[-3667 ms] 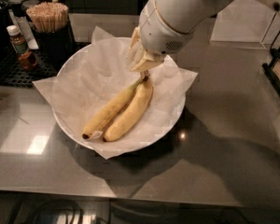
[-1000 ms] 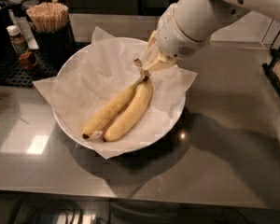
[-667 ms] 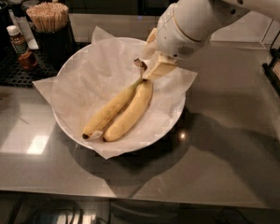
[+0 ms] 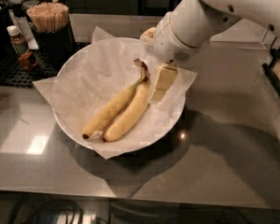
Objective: Pick banana from white bowl
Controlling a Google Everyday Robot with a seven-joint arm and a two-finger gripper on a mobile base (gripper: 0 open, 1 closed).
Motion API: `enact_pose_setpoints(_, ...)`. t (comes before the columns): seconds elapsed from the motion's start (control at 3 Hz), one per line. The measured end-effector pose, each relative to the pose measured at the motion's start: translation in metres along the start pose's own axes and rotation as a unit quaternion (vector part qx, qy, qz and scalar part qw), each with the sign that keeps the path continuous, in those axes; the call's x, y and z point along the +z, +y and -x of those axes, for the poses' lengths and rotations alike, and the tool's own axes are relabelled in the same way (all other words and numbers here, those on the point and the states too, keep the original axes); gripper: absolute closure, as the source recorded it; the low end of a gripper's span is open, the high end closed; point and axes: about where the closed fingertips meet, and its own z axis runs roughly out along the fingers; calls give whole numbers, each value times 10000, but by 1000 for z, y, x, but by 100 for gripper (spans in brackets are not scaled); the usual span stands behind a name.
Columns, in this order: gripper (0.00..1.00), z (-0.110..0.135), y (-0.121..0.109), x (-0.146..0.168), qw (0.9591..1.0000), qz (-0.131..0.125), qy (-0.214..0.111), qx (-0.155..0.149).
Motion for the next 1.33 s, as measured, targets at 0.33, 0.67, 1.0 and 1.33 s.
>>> enact_pose_setpoints(0.33, 27, -1, 2, 5, 10000, 22, -28, 40)
enact_pose_setpoints(0.67, 50, 2, 4, 3, 10000, -35, -29, 35)
enact_pose_setpoints(1.0, 73, 2, 5, 4, 10000, -47, -37, 52)
enact_pose_setpoints(1.33, 70, -1, 6, 6, 9999, -37, -52, 96)
